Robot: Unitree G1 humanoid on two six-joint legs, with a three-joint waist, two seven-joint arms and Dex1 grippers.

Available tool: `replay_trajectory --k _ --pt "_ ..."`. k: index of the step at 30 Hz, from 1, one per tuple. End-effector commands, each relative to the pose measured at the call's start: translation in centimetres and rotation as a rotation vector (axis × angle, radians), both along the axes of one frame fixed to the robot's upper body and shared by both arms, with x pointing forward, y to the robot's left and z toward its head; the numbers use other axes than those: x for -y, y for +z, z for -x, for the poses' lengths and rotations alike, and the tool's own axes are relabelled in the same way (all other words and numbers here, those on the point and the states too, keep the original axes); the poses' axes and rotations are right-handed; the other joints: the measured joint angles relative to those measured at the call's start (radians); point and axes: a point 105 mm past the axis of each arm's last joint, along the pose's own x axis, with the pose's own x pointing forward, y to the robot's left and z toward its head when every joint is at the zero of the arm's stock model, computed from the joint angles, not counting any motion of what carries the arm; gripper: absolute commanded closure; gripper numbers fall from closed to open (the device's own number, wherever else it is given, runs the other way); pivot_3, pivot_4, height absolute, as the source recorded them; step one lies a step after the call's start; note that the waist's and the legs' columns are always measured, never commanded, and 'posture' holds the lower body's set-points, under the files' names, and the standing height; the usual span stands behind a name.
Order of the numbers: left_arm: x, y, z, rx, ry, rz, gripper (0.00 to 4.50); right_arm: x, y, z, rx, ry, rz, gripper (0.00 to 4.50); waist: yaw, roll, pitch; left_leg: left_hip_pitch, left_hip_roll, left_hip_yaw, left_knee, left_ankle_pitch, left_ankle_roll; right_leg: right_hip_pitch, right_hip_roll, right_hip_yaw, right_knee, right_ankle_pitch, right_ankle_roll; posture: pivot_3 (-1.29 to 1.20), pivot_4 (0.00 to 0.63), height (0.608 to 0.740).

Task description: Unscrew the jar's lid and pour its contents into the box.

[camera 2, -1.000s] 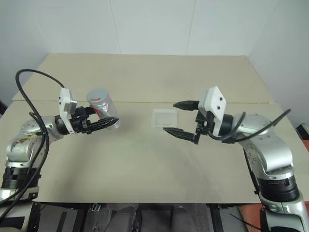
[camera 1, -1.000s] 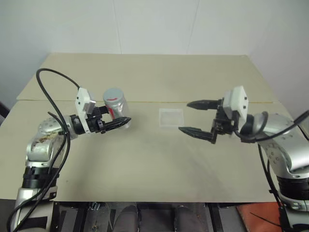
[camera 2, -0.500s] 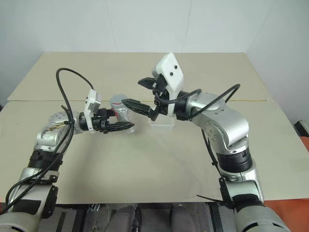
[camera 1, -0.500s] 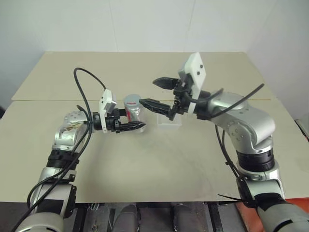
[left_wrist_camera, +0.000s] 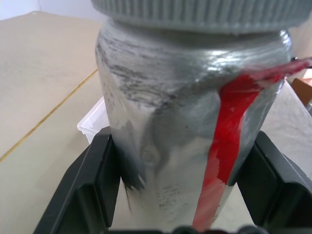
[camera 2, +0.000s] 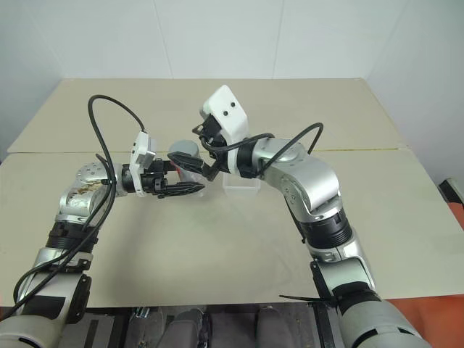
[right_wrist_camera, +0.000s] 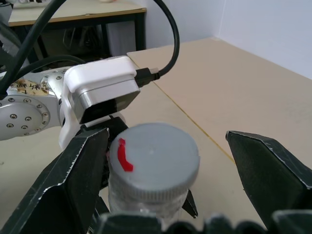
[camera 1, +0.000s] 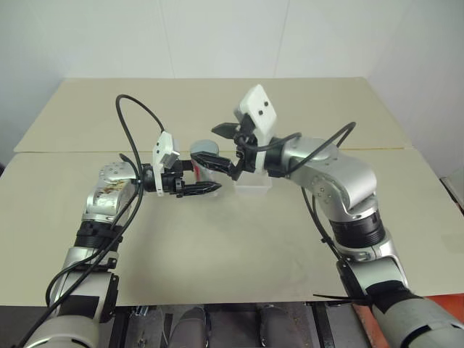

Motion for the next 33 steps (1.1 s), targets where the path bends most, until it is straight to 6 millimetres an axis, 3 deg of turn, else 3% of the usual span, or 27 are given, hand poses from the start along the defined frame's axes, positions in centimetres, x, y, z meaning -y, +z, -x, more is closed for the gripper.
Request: replay_trajectory --k 1,10,13,16,26,33 --pt "0.6 1.7 0.1 0.071 -0.029 0.001 1.53 -0.3 1.1 0.3 0.035 0.013 -0.005 0.0 -0.003 0.0 0.0 0.0 0.0 0.0 0.0 0.0 0.0 0.0 0.0 0.0 0.0 0.0 0.0 0.0 0.15 0.74" --pt "0.5 1.8 0.1 0.082 -0.03 -0.004 1.53 -0.5 0.6 0.2 0.005 0.018 0.014 0.0 -0.007 0.0 0.0 0.0 0.0 0.0 0.0 0.0 0.0 0.0 0.0 0.0 0.001 0.0 0.0 0.0 0.15 0.74" --pt "0.5 1.9 0.1 0.084 -0.032 -0.004 1.53 -0.5 0.6 0.1 0.003 0.015 0.01 0.61 -0.007 0.0 0.0 0.0 0.0 0.0 0.0 0.0 0.0 0.0 0.0 0.0 0.001 0.0 0.0 0.0 0.15 0.74" --pt "0.5 1.9 0.1 0.086 -0.034 -0.004 1.53 -0.4 0.8 0.1 0.001 0.019 -0.002 1.56 -0.007 0.0 0.0 0.0 0.0 0.0 0.0 0.0 0.0 -0.001 0.0 0.0 0.001 0.0 0.0 0.0 0.15 0.74" --pt "0.6 1.6 0.5 0.08 -0.052 -0.007 1.53 -0.2 1.0 1.0 0.0 0.085 -0.031 1.56 -0.007 0.0 0.0 0.0 0.0 0.0 0.0 0.0 0.0 -0.001 0.0 0.0 0.002 0.0 0.0 0.0 0.15 0.74" --pt "0.7 2.7 2.1 0.105 -0.169 0.0 1.53 1.5 0.2 4.3 0.015 0.418 -0.038 1.56 -0.004 0.0 0.0 0.0 -0.001 -0.001 0.0 0.0 0.0 0.0 -0.001 0.0 0.0 0.0 0.0 0.0 0.15 0.74"
